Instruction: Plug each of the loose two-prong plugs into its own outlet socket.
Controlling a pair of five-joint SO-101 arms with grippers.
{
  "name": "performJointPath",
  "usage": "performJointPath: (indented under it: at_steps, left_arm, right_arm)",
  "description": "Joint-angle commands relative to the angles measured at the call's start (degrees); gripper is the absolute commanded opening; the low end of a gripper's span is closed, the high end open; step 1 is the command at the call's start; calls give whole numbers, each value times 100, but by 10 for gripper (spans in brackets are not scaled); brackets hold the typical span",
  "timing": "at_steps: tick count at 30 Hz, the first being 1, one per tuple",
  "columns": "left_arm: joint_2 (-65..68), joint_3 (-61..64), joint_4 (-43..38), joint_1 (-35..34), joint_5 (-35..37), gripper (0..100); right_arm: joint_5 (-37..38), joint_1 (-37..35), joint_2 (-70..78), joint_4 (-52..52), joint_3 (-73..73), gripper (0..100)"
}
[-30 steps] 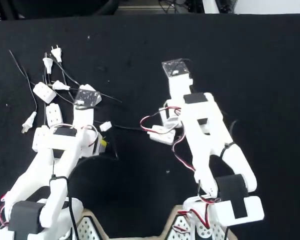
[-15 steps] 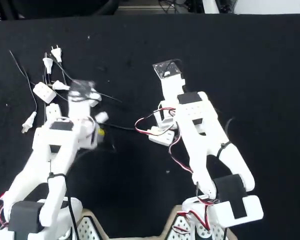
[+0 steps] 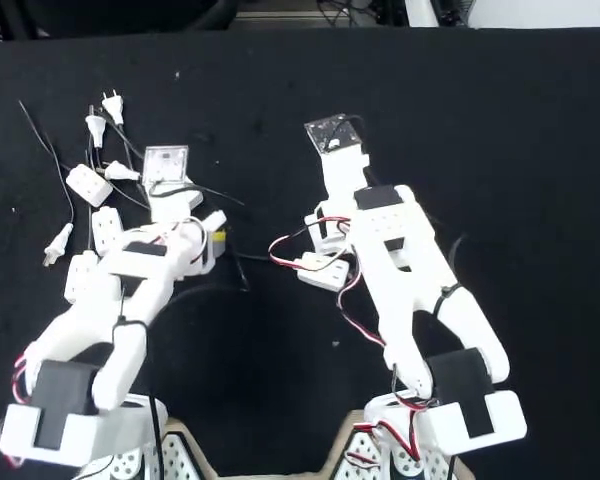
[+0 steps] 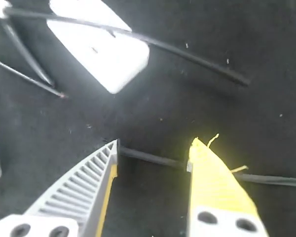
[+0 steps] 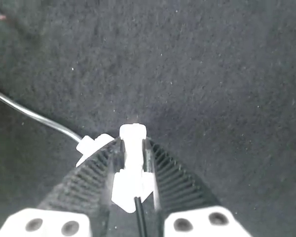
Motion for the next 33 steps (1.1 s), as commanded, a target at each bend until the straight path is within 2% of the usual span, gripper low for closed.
performJointPath:
  at_steps: [1, 11, 14, 20, 27, 33]
  left_arm:
    - [114, -198, 185, -13, 26, 234]
    - [26, -787, 2435, -75, -105, 234]
    - [26, -1042, 2936, -75, -404, 234]
    - [18, -1367, 3710, -242, -466, 234]
    - [18, -1464, 3754, -945, -448, 234]
    - [18, -1226, 3209, -971, -431, 234]
  right_arm:
    - [18, -88, -31, -114, -66, 11]
    - [53, -105, -31, -114, -57, 11]
    - [53, -105, -31, -114, -57, 11]
    - [62, -97, -31, -114, -66, 11]
    - [62, -70, -198, 176, -136, 11]
    - [255, -97, -1235, 1644, -505, 11]
